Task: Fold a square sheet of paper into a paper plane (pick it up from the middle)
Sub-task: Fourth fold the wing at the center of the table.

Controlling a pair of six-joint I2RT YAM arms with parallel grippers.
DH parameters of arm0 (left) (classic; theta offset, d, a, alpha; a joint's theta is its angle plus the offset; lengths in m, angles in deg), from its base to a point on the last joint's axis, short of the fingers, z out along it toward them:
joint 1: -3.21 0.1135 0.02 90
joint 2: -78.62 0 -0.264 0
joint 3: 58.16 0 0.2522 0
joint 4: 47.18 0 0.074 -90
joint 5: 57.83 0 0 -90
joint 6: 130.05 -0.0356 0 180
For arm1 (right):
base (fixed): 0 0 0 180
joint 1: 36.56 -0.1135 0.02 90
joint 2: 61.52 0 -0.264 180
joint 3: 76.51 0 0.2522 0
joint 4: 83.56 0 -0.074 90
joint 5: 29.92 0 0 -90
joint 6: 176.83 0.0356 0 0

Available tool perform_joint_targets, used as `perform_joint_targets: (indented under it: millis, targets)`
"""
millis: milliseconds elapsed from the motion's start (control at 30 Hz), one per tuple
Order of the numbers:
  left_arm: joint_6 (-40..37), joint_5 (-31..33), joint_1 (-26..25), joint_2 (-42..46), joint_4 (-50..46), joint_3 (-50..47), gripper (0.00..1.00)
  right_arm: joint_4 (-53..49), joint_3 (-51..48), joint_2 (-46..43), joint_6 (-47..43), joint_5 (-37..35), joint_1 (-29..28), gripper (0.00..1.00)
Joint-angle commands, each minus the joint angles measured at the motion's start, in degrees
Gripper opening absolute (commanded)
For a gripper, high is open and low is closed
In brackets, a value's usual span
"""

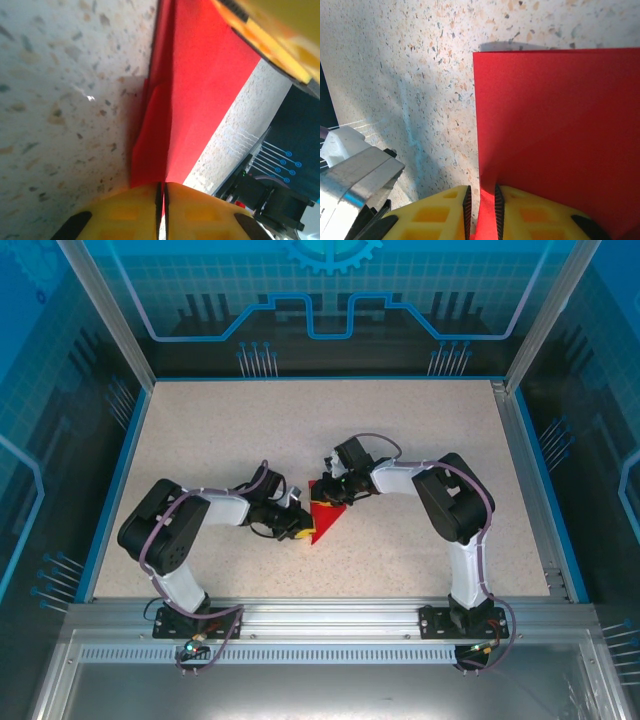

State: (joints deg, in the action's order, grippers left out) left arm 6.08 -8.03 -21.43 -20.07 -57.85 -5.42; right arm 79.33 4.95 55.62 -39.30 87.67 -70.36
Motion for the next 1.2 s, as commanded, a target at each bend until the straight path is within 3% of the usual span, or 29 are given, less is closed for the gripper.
perform_joint_targets:
  millis: [0, 767, 1167]
  targets:
    - [-1.7, -3.7, -0.2, 0.7, -3.1, 1.3, 0.16, -4.5, -2.2, 2.1, -0.9, -1.9, 0.1, 0.23]
    - [-1.7, -3.1, -0.2, 1.4, -3.3, 0.5, 0.15, -4.5, -2.7, 2.1, -0.8, -1.8, 0.0, 0.23]
    - [-10.5, -5.4, -0.3, -0.9, -14.5, 2.2, 0.14, -4.8, -2.5, 2.8, -0.5, -2.0, -0.1, 0.23]
